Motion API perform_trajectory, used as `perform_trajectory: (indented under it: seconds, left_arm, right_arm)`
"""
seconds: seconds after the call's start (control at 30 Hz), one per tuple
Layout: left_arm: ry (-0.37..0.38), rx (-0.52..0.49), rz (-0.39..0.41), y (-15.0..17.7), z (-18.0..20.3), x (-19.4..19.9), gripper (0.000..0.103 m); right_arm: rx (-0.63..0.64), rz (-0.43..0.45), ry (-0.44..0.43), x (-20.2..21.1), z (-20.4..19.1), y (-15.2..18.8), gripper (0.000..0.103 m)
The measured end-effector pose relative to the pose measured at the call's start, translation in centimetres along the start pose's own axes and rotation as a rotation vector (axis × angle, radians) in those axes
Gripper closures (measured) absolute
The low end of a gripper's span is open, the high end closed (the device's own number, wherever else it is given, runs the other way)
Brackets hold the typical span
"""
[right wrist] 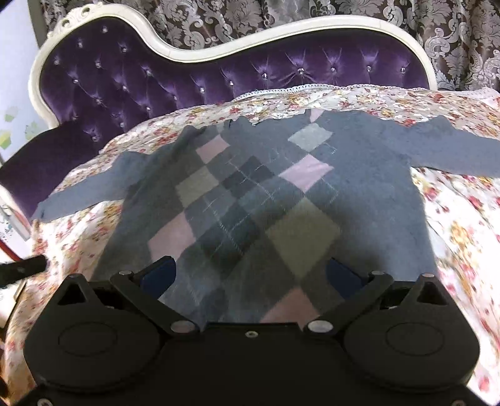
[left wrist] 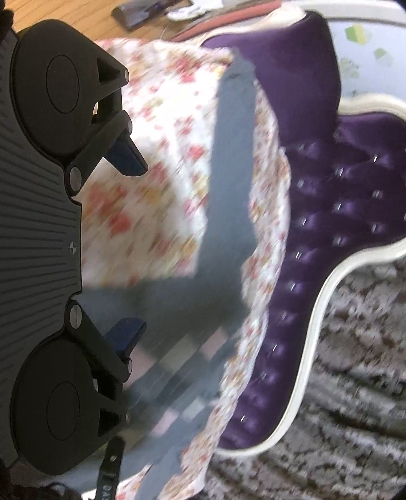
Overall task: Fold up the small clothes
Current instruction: 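Move the left gripper to the sleeve cuff nearest it and grasp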
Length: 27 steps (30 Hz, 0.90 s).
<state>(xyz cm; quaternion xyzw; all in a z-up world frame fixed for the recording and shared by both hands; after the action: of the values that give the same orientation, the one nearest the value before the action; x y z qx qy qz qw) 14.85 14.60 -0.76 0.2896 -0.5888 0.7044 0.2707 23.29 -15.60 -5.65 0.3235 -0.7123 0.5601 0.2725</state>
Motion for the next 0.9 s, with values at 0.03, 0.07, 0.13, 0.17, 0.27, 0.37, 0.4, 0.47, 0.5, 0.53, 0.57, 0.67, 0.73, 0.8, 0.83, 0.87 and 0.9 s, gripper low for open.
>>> perform_trajectory:
  seconds: [0.03,0.07,0.13,0.17,0.27,0.37,0.4,0.47,0.5,0.53,0.57,0.67,0.73,0.8,0.83,0.87,0.9]
  left_arm:
    - [-0.024,0.000,0.000,-0.6,-0.7,-0.4,0.005]
    - [-0.042,0.002,-0.002,-1.3,-1.5,-0.8,0.005]
    - [-0.070,0.016,-0.003,-2.6,-2.9,-1.7,0.005]
    - [-0.082,0.027,-0.006,-3.2,-3.9,-2.1,0.005]
    - [-0.110,0.070,-0.003,-5.2,-6.4,-3.5,0.005]
    - [-0.126,0.114,0.004,-7.1,-9.2,-5.0,0.005]
    - [-0.134,0.130,0.002,-7.6,-10.1,-5.4,0.005]
    - [-0.139,0.170,0.008,-8.5,-11.9,-6.4,0.006]
    - [-0.140,0.188,0.013,-8.9,-12.8,-6.8,0.006]
    - [-0.144,0.203,0.015,-9.3,-13.6,-7.3,0.007]
    - [-0.152,0.222,0.016,-9.5,-14.4,-7.8,0.009]
    - [-0.175,0.264,0.021,-9.9,-16.6,-8.9,0.016]
    - [-0.202,0.274,0.021,-10.0,-17.9,-9.6,0.016]
    - [-0.237,0.272,0.026,-10.0,-19.0,-10.2,0.016]
    - [-0.248,0.267,0.028,-10.0,-19.4,-10.5,0.016]
    - [-0.252,0.261,0.029,-10.1,-20.0,-10.7,0.016]
    - [-0.250,0.257,0.030,-10.1,-20.4,-10.9,0.016]
  right_arm:
    - [0.003,-0.002,0.010,-0.6,0.0,-0.3,0.001]
    - [0.006,-0.002,0.022,-1.3,-0.1,-0.7,0.001]
    - [0.020,0.005,0.046,-2.5,-0.2,-1.5,0.001]
    - [0.028,0.011,0.060,-3.1,-0.3,-1.8,0.001]
    - [0.037,0.027,0.071,-4.6,-0.6,-3.0,0.001]
    - [0.031,0.039,0.076,-6.0,-0.7,-4.0,0.001]
    - [0.030,0.045,0.077,-6.5,-0.7,-4.3,0.001]
    - [0.029,0.067,0.081,-7.2,-0.7,-4.7,0.001]
    - [0.036,0.082,0.087,-7.6,-0.8,-4.9,0.001]
    - [0.044,0.094,0.093,-7.8,-0.9,-5.0,0.001]
    - [0.053,0.102,0.102,-8.1,-0.9,-5.0,0.001]
    - [0.081,0.116,0.125,-8.9,-1.2,-4.8,0.000]
    - [0.093,0.125,0.141,-9.1,-1.4,-4.6,0.000]
    - [0.111,0.126,0.164,-9.5,-1.7,-4.5,0.000]
    - [0.119,0.128,0.174,-9.6,-1.8,-4.5,0.000]
    - [0.125,0.134,0.179,-9.7,-1.9,-4.4,0.000]
    - [0.126,0.142,0.180,-9.8,-1.9,-4.3,0.000]
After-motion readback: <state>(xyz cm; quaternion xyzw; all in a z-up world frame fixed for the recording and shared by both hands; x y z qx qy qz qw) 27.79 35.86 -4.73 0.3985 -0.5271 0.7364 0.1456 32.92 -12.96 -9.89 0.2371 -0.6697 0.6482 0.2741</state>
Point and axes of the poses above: each gripper's, at about its wrist camera, not at the fingertips, and x roughly against the way its jaws point, z to its right, y to its underside, the point moved 2 cm from there along -x, roughly the way its jaws point, and after that the axes turned 8 degrees about -z, right-handed, at the moved point
